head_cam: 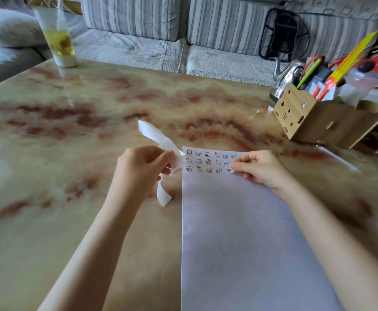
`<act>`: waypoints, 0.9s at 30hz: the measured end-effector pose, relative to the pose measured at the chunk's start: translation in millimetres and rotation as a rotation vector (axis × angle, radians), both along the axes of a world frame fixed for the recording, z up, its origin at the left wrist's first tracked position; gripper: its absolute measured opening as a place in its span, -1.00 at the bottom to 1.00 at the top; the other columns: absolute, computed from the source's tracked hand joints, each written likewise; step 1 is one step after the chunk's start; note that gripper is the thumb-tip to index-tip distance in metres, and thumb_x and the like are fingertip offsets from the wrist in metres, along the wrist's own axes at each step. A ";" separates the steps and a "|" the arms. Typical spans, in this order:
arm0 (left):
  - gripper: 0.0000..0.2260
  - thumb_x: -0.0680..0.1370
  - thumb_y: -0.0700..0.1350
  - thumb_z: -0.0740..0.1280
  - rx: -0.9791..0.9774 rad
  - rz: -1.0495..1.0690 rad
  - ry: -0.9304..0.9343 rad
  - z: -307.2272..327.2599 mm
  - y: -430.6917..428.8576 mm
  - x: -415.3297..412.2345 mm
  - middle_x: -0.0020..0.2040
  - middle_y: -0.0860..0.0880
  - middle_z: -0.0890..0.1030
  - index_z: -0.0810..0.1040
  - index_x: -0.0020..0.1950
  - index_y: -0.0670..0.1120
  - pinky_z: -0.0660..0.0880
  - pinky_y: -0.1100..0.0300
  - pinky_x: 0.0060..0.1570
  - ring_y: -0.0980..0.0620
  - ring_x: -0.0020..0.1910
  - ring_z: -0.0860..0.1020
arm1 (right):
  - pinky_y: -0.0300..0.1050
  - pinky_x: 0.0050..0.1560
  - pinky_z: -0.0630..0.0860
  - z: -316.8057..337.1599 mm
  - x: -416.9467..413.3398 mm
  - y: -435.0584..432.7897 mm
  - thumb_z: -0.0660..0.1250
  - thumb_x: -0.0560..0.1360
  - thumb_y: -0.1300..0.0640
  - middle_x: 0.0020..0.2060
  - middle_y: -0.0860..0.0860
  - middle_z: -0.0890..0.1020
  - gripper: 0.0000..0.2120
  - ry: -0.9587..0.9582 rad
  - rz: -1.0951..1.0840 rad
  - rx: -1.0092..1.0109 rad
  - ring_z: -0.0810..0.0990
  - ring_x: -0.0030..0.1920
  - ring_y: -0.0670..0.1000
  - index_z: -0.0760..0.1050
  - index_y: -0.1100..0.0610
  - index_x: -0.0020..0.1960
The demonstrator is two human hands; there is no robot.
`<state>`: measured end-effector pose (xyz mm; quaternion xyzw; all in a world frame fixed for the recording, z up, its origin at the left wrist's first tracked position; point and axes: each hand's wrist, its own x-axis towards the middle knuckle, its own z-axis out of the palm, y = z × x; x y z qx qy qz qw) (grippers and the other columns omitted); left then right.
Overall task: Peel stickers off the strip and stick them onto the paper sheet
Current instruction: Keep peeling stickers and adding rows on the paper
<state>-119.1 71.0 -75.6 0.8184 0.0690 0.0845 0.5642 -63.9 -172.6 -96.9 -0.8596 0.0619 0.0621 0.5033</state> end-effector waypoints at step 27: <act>-0.85 0.50 -0.11 0.34 -0.006 0.003 0.011 1.0 -1.3 0.0 -0.33 0.00 0.68 0.67 -0.22 -0.07 0.44 0.47 -0.38 0.18 -0.33 0.60 | -0.39 -0.47 0.34 -7.4 0.6 1.2 0.46 0.39 0.23 -0.42 -0.02 0.60 -0.95 -0.044 -0.006 -0.043 0.43 -0.52 -0.18 0.60 0.16 -0.22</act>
